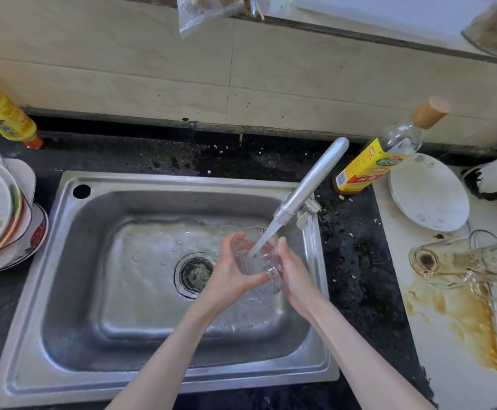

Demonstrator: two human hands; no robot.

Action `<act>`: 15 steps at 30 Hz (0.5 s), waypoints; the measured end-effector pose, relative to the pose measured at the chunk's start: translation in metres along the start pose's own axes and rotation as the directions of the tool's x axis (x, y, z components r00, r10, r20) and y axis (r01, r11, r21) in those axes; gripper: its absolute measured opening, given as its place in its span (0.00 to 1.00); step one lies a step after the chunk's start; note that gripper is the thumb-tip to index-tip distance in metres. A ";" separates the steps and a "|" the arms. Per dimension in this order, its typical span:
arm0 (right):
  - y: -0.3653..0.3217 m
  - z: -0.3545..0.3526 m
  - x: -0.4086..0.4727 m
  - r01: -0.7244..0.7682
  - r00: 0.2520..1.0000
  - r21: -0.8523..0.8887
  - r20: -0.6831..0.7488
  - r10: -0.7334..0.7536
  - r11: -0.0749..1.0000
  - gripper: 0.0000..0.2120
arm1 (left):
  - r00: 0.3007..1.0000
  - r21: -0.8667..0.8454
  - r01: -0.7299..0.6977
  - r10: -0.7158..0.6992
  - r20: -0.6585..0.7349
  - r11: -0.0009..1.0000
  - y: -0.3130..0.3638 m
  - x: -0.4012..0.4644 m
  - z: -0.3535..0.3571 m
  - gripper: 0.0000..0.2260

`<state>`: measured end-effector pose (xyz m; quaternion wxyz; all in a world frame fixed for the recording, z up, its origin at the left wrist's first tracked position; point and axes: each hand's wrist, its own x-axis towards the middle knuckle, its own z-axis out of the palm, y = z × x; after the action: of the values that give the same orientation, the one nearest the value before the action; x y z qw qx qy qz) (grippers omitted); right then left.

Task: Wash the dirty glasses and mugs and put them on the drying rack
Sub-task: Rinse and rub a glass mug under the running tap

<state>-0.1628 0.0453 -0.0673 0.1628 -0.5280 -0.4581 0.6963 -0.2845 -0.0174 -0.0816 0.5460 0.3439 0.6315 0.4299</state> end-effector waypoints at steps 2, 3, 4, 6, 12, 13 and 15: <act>0.002 -0.003 0.002 -0.013 1.000 0.000 -0.023 0.013 1.000 0.21 | 0.997 0.068 -0.057 0.060 -0.049 0.996 -0.001 0.000 0.002 0.35; 0.003 -0.003 0.002 -0.028 0.999 0.022 -0.041 0.029 0.999 0.20 | 0.994 0.086 -0.081 0.086 -0.062 0.993 -0.002 -0.001 0.003 0.35; 0.002 -0.004 0.002 -0.049 0.997 0.050 -0.063 0.052 0.998 0.19 | 0.991 0.100 -0.101 0.108 -0.074 0.990 -0.005 -0.001 0.004 0.36; -0.003 -0.007 0.003 -0.096 0.987 0.101 -0.115 0.108 0.990 0.16 | 0.987 0.120 -0.123 0.134 -0.092 0.985 -0.009 0.000 0.004 0.38; -0.023 -0.026 0.029 -0.176 0.926 0.676 -0.134 0.354 0.716 0.13 | 0.979 0.177 -0.161 0.180 -0.092 0.971 -0.012 0.000 0.002 0.38; -0.027 -0.029 0.033 -0.175 0.915 0.734 -0.125 0.384 0.657 0.09 | 0.978 0.189 -0.168 0.188 -0.088 0.967 -0.011 -0.001 0.001 0.38; -0.031 -0.033 0.039 -0.169 0.901 0.776 -0.128 0.415 0.607 0.06 | 0.976 0.206 -0.181 0.202 -0.085 0.962 -0.010 -0.001 0.001 0.38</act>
<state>-0.1571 0.1047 -0.0655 0.3144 -0.5794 -0.0070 0.7520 -0.2832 -0.0220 -0.0906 0.4311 0.4328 0.6625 0.4336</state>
